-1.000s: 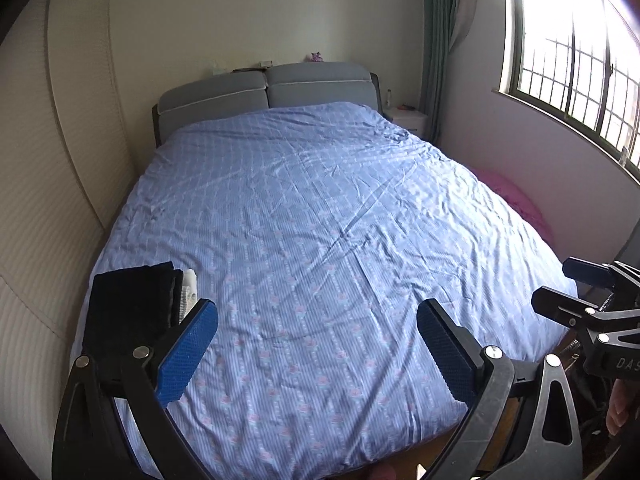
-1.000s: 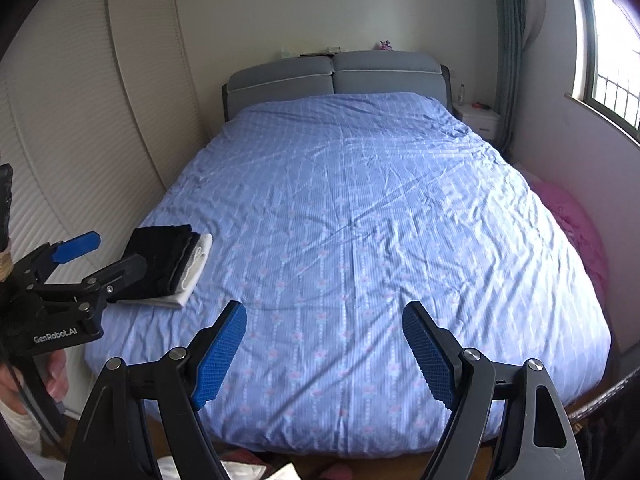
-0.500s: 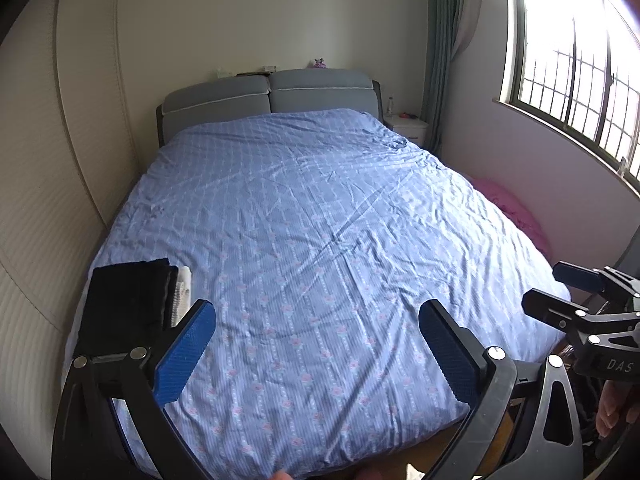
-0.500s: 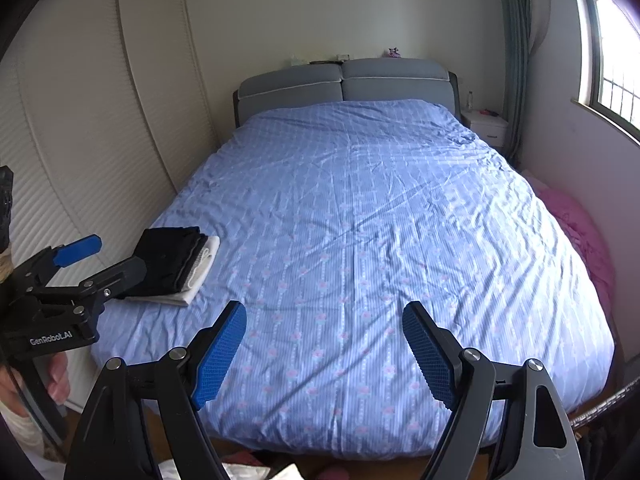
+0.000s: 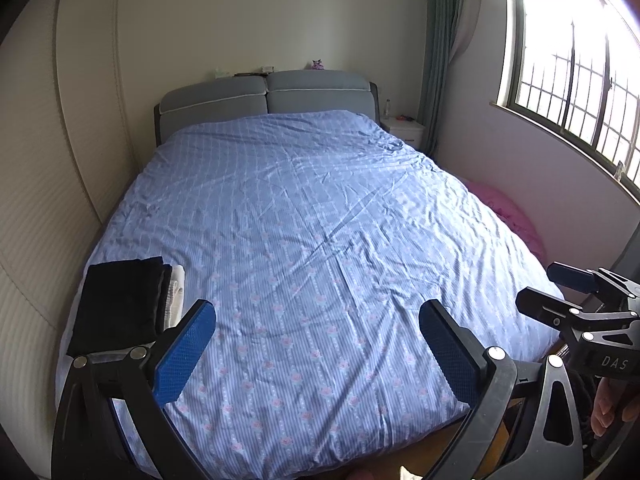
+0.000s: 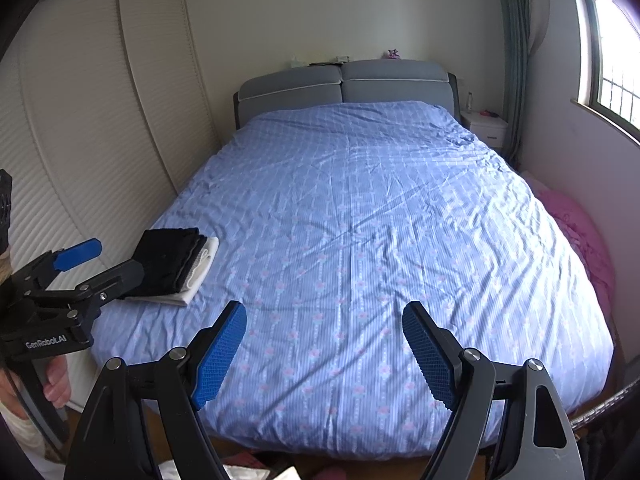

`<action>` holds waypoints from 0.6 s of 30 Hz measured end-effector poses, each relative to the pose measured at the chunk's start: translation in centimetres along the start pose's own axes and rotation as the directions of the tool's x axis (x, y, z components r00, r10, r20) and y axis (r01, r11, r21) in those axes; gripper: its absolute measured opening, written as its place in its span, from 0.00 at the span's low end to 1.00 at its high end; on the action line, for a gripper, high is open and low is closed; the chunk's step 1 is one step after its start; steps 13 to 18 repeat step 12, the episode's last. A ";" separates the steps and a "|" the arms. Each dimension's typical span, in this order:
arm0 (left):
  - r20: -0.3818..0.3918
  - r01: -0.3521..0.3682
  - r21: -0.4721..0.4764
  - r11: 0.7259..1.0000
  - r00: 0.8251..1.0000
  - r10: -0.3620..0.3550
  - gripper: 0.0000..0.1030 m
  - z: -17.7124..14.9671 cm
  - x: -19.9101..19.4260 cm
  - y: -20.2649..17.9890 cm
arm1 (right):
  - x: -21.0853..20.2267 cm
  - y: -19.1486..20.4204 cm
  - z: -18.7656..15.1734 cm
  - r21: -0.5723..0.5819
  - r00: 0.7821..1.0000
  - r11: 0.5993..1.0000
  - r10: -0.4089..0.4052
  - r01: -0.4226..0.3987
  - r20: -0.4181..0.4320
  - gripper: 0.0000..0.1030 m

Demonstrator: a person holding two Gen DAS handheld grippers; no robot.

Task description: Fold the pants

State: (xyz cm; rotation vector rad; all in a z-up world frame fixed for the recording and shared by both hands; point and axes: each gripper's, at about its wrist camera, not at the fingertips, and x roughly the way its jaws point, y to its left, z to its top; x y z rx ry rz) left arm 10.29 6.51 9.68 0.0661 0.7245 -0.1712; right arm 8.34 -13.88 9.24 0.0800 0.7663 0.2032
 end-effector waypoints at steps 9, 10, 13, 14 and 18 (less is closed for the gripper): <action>0.018 0.001 0.007 1.000 1.000 -0.001 1.00 0.5 -0.1 -0.1 | 0.0 -0.2 0.0 0.006 1.000 1.000 0.000 0.000 0.000 0.79; 0.019 0.001 0.007 1.000 1.000 -0.001 1.00 0.5 -0.1 0.0 | 0.1 -0.2 0.1 0.008 1.000 1.000 0.000 0.000 0.000 0.79; 0.018 0.004 0.006 1.000 1.000 -0.004 1.00 0.6 0.0 0.0 | 0.1 -0.2 0.1 0.007 1.000 1.000 -0.002 0.002 -0.002 0.79; 0.018 0.004 0.006 1.000 1.000 -0.004 1.00 0.6 0.0 0.0 | 0.1 -0.2 0.1 0.007 1.000 1.000 -0.002 0.002 -0.002 0.79; 0.018 0.004 0.006 1.000 1.000 -0.004 1.00 0.6 0.0 0.0 | 0.1 -0.2 0.1 0.007 1.000 1.000 -0.002 0.002 -0.002 0.79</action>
